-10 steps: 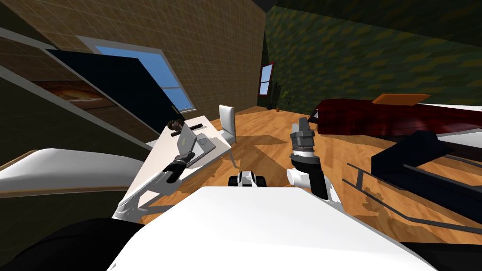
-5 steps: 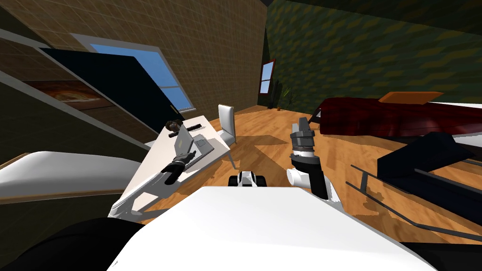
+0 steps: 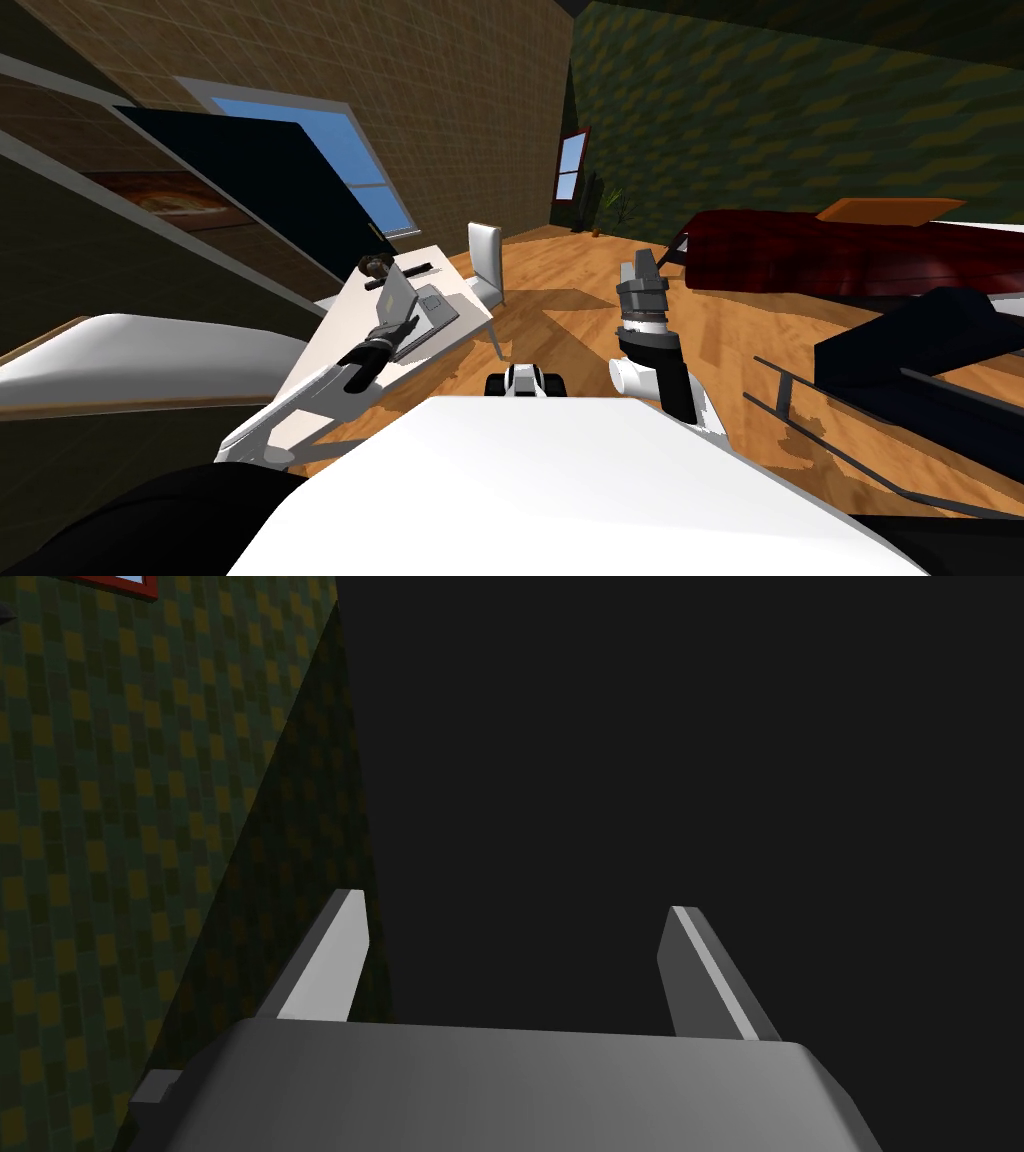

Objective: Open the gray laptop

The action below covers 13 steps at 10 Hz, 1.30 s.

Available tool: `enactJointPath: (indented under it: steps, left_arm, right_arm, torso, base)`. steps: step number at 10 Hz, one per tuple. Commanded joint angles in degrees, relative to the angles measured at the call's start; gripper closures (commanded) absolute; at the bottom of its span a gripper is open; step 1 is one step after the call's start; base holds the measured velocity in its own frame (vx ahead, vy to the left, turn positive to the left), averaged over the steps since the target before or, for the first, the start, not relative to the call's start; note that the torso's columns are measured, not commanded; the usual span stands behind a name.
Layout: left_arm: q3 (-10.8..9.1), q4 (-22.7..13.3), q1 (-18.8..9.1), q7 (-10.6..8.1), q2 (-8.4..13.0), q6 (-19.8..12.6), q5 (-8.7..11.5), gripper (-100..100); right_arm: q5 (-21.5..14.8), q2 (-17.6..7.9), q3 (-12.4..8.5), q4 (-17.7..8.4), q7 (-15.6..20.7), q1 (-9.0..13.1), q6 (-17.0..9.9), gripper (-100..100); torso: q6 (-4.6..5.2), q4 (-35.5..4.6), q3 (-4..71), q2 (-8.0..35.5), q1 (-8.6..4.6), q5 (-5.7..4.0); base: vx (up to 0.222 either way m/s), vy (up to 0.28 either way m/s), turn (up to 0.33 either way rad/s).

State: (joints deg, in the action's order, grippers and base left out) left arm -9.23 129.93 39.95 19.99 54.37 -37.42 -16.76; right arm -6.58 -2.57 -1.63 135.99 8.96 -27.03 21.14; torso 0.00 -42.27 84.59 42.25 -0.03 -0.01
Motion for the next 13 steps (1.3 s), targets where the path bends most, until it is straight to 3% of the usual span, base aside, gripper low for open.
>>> enactJointPath:
  steps: [1,2,3,4,7,8,9,13]
  left_arm:
    - [-0.22,1.2,0.0,-0.25,0.3,-0.7,0.5,-100]
    - [-0.11,-0.3,-0.8,-0.30,0.0,-0.1,0.4,-100]
    - [-0.17,0.4,-0.4,-0.30,0.2,-0.5,0.5,-100]
    - [-0.17,0.2,-0.5,-0.30,0.1,-0.4,0.5,100]
    - [1.13,-0.2,3.3,2.93,3.2,-3.2,-0.8,100]
    - [0.52,-0.4,2.7,2.06,2.5,-2.2,-0.7,100]
    - [0.12,1.1,3.3,1.89,2.9,-2.9,-0.2,-100]
    - [-0.94,5.1,4.0,0.90,3.7,-4.6,1.2,-100]
  right_arm:
    - [0.0,0.0,0.0,0.0,0.0,0.0,0.0,0]
    - [0.0,0.0,0.0,0.0,0.0,0.0,0.0,0]
    - [0.0,0.0,0.0,0.0,0.0,0.0,0.0,0]
    - [0.0,0.0,0.0,0.0,0.0,0.0,0.0,0]
    - [0.0,0.0,0.0,0.0,0.0,0.0,0.0,0]
    - [0.0,0.0,0.0,0.0,0.0,0.0,0.0,0]
    - [0.0,0.0,0.0,0.0,0.0,0.0,0.0,0]
    - [0.0,0.0,0.0,0.0,0.0,0.0,0.0,0]
  torso:
    - [0.00,0.0,0.0,0.0,0.02,0.01]
    - [0.00,0.0,0.0,0.1,0.00,0.01]
    - [0.02,0.0,0.0,-0.1,0.07,0.02]
    - [-0.01,0.0,0.0,0.0,0.03,0.01]
    - [0.06,0.1,0.1,-0.3,-0.12,0.00]
    - [0.18,0.2,0.2,-0.5,0.01,0.15]
    - [0.17,0.1,0.1,-0.2,0.27,0.16]
    - [-0.01,0.0,-0.1,0.1,0.05,0.01]
  base:
    - [0.005,0.010,0.006]
    - [0.056,0.027,-0.076]
    - [0.035,0.019,-0.022]
    - [0.005,0.003,0.004]
    - [0.107,-0.074,-0.022]
    - [0.057,-0.054,0.021]
    - [0.012,-0.004,0.038]
    - [0.012,0.023,0.036]
